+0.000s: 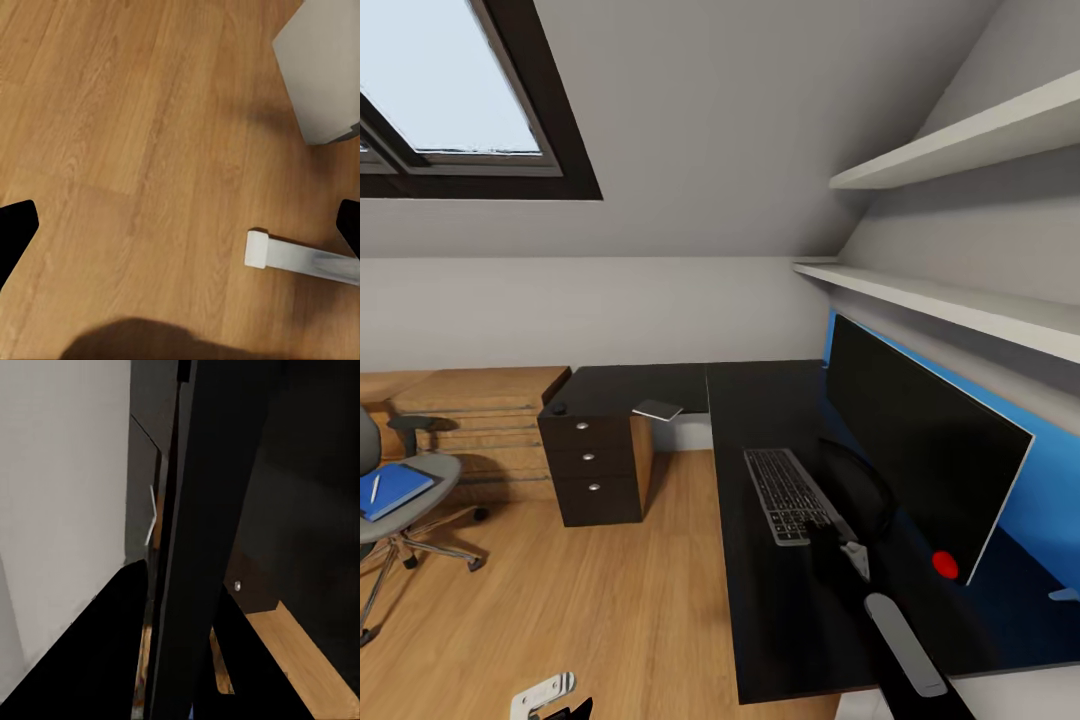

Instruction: In the bedroom, organize the workspace by keeping the computer under the desk, ensuring the monitor is on the desk, placing the keyboard on the desk next to the monitor, placing the mouse on the desk next to the keyboard, moving the folder from the swivel chair onto the desk next to the mouse, stacking the notebook on top of the folder with the pen on top of the notebook, and positioning the swivel chair next to the desk.

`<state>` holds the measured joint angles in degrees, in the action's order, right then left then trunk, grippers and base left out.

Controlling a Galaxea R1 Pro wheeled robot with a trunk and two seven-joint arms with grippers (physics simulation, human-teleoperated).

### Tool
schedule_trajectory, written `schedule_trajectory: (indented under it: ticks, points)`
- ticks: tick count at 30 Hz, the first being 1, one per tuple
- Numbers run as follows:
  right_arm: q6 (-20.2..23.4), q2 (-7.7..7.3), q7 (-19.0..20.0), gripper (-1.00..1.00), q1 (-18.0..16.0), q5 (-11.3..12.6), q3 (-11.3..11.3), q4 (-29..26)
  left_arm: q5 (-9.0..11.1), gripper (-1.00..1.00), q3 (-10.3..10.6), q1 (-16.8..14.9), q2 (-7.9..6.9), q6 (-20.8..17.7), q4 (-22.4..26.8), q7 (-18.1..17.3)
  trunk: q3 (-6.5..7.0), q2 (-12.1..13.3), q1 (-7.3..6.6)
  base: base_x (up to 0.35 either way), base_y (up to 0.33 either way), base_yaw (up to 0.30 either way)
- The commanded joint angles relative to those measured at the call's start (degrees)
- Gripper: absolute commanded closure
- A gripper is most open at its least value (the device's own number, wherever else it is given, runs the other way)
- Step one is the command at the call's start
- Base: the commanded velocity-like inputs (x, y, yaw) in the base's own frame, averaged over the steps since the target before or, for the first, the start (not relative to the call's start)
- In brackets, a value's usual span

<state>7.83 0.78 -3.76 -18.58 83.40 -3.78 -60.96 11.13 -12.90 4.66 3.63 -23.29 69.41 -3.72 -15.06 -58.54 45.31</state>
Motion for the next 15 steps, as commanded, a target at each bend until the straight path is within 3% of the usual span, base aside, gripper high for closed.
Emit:
schedule_trajectory:
  ticks: [1, 6, 15]
  points:
    - [-0.28, 0.06, -0.21, 1.00, -0.08, -0.31, 0.00, 0.24, 0.30, -1.00, -0.19, 0.00, 0.06, -0.41, 0.11, -0.25, -0.06, -0.05, 0.01, 0.010, 0.000, 0.000]
    - [-3.20, 0.43, -0.22, 1.00, -0.13, -1.84, -0.03, 0.81, 0.30, -1.00, -0.18, 0.00, 0.06, -0.38, 0.11, -0.23, -0.06, -0.05, 0.01, 0.004, 0.000, 0.000]
    - [-4.37, 0.68, -0.21, 1.00, -0.28, -2.19, -0.11, 2.66, 0.30, -1.00, -0.19, 0.00, 0.06, -0.36, 0.11, -0.31, -0.06, -0.05, 0.01, 0.008, 0.000, 0.000]
